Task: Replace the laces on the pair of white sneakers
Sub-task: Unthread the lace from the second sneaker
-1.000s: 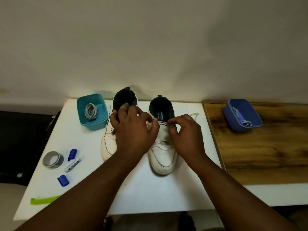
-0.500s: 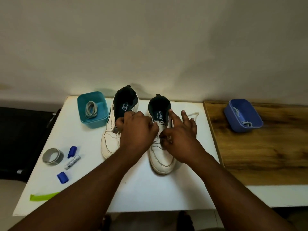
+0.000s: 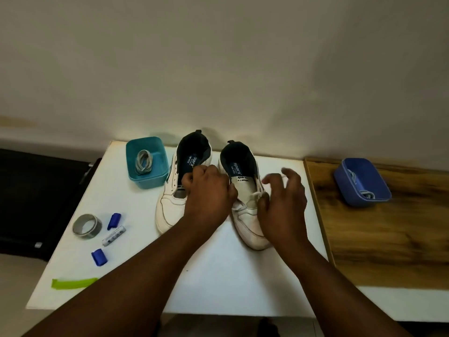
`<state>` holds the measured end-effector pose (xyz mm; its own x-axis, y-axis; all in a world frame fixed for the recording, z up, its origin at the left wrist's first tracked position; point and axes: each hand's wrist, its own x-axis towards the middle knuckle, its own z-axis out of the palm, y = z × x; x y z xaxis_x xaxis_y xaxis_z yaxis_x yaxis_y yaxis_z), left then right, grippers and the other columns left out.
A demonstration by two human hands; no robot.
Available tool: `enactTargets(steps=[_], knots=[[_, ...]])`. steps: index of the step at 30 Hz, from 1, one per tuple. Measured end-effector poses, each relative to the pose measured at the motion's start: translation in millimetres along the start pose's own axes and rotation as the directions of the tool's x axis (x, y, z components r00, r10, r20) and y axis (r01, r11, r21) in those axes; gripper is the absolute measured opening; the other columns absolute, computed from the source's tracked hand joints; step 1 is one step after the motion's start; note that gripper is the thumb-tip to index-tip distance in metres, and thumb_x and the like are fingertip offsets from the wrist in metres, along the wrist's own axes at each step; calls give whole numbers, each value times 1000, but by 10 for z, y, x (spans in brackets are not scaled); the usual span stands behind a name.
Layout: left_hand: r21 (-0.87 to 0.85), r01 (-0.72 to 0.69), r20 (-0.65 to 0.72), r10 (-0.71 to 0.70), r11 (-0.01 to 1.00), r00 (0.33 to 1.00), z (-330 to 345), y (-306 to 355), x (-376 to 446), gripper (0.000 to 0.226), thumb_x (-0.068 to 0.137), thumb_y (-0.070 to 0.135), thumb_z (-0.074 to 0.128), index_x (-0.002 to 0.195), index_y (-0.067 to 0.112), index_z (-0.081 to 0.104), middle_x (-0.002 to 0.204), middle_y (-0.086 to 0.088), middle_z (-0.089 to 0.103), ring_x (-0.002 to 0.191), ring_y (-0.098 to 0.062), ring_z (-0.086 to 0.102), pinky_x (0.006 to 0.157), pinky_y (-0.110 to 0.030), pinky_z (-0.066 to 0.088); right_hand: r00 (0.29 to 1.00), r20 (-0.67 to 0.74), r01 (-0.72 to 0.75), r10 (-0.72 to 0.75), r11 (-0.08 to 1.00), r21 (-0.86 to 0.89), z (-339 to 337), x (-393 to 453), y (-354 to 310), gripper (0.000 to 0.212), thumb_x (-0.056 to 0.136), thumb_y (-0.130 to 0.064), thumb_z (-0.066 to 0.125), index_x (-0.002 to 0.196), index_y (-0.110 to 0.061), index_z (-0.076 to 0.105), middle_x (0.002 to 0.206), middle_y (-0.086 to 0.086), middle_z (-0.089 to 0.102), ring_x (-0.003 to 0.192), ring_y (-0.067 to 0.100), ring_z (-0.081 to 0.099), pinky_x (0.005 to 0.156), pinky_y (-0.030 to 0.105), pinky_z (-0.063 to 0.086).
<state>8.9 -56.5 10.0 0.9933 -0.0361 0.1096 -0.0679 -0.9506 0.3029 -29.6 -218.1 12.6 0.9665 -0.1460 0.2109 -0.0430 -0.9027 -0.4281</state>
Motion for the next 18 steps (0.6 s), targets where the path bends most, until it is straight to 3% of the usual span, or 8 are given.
enactTargets(steps=[2, 5, 8, 11, 13, 16, 18], knots=[[-18, -2, 6, 2, 1000, 1000, -8, -27, 8, 35, 97, 43, 46, 93, 23, 73, 111, 0, 60, 119, -26, 43, 96, -45, 27, 957, 104, 281, -270, 952, -119, 59, -1, -38, 36, 88, -22, 64, 124, -30, 64, 163, 9, 29, 153, 36, 21, 123, 54, 19], [-28, -12, -7, 12, 1000, 1000, -15, -74, 17, 36, 98, 44, 46, 91, 24, 74, 111, 1, 62, 122, -25, 43, 98, -46, 26, 934, 280, 271, -222, 951, -151, 108, 20, -108, 13, 98, -32, 60, 98, -33, 73, 169, -1, 22, 157, 37, 7, 124, 59, 3], [-16, -22, -23, 21, 1000, 1000, -19, -82, 15, 35, 97, 44, 47, 88, 24, 75, 108, 1, 62, 121, -25, 43, 96, -45, 26, 947, 218, 273, -236, 948, -161, 50, 78, -21, 12, 94, -25, 65, 88, -32, 73, 158, -3, 43, 152, 32, 25, 122, 59, 12], [21, -9, -40, 10, 1000, 999, -40, -110, 41, 34, 97, 42, 48, 88, 23, 74, 109, -1, 63, 120, -27, 44, 95, -46, 28, 997, 33, 81, -76, 979, -187, -205, 231, 209, 14, 91, -13, 64, 95, -24, 72, 141, 6, 54, 134, 35, 41, 111, 53, 28], [8, 7, -55, -7, 1000, 998, -49, -126, 40, 35, 97, 43, 48, 88, 23, 76, 109, 0, 63, 121, -27, 44, 95, -47, 28, 999, -48, 3, -9, 993, -117, -308, 248, 250, 11, 95, -18, 65, 100, -25, 71, 140, 9, 51, 131, 39, 40, 106, 52, 31], [8, -22, -44, 22, 1000, 999, -37, -83, 20, 39, 98, 45, 47, 89, 24, 77, 106, 2, 65, 119, -26, 45, 94, -45, 27, 964, 124, 248, -234, 962, -111, -146, 109, 47, 17, 96, -30, 65, 112, -34, 71, 159, 5, 38, 152, 36, 18, 121, 55, 14], [21, -49, -41, 50, 999, 998, -16, -56, 11, 39, 98, 46, 46, 88, 24, 77, 104, 3, 66, 119, -26, 46, 95, -46, 30, 917, 276, 329, -288, 937, -116, 39, 58, -33, 15, 99, -33, 60, 105, -36, 73, 167, 1, 27, 157, 34, 4, 124, 53, 0]])
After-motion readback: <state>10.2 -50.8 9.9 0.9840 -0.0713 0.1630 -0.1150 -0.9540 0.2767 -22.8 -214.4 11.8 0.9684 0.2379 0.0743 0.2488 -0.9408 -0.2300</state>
